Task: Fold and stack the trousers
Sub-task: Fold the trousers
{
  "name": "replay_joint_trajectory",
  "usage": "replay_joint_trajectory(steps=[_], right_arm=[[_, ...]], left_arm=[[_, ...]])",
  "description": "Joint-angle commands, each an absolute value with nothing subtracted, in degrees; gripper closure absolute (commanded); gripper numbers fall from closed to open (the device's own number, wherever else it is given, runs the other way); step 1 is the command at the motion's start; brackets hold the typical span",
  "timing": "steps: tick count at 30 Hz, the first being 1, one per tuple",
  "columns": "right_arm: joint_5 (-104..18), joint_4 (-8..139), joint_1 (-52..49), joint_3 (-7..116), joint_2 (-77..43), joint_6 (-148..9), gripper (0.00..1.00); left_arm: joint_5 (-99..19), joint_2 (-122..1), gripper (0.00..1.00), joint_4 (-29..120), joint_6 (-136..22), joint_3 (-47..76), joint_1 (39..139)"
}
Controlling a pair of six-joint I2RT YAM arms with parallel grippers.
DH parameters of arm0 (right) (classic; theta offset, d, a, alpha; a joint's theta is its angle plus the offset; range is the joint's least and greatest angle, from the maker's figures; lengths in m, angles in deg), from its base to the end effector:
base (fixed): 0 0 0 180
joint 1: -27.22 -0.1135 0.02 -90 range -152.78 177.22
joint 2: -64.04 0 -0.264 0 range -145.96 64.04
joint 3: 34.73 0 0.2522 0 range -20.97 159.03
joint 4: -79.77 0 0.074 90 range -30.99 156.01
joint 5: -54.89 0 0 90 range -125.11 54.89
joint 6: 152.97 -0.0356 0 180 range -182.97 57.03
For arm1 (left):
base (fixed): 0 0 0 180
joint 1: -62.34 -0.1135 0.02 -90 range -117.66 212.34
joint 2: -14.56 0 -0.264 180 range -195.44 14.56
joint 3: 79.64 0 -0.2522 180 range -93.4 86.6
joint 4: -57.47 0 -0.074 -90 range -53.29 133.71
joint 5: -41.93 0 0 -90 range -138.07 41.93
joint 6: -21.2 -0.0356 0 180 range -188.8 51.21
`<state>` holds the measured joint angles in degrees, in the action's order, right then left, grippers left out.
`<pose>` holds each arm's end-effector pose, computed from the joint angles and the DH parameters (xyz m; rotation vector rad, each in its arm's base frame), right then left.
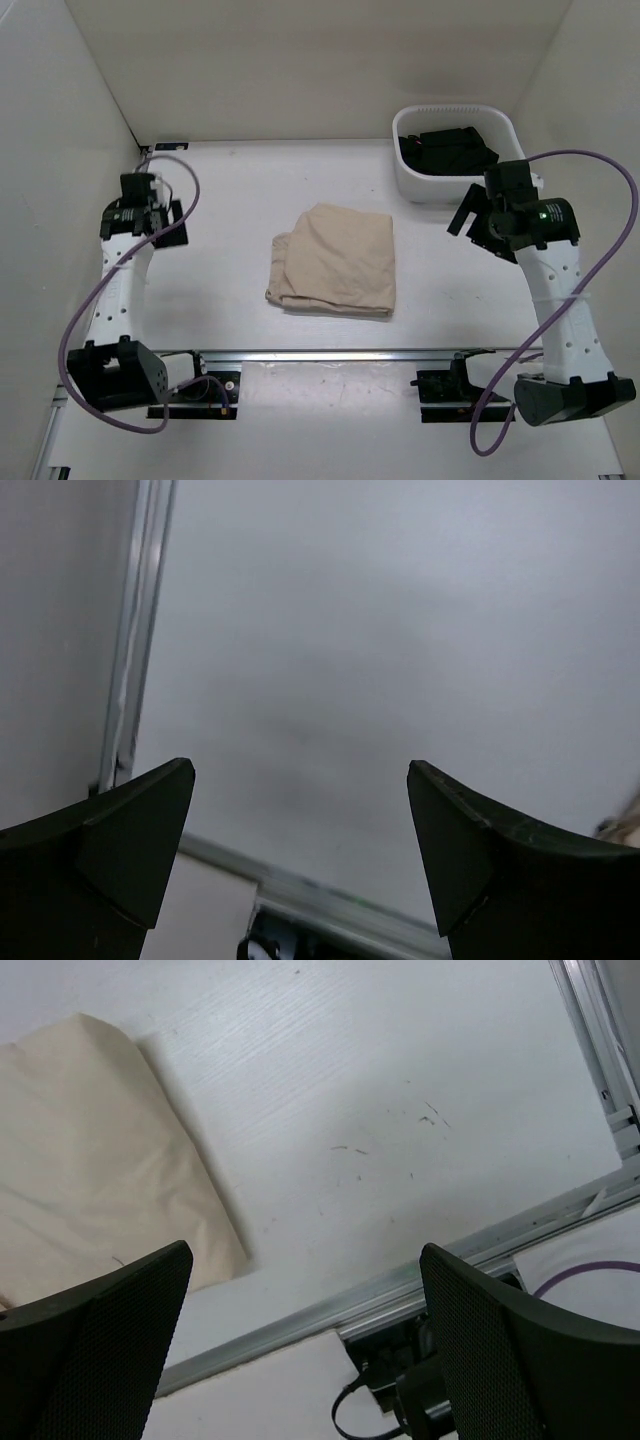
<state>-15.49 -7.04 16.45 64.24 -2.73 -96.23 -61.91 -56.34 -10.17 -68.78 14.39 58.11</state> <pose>0.1904 0.0241 0.4028 0.6091 2.3719 -0.0995 0.2418 0.0264 0.3423 -0.1937 2.4729 0.3314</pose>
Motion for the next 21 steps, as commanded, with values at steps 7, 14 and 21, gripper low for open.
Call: replay_joint_trajectory(steps=[7,14,21], right_arm=[[-18.06,-16.34,16.76,61.12,3.21,-93.65,0.01],[-17.00,-16.87,16.76,61.12,3.22,-93.03,0.01],[-18.05,-14.50,16.76,59.10,5.24,-92.07,0.01]], left_arm=[[-54.56,-43.01,0.00,-18.42,-68.80,32.55,45.46],[-55.89,-43.01,0.00,-19.48,-68.80,28.41,45.46],[-55.36,-43.01,0.00,-20.01,-68.80,27.80,45.46]])
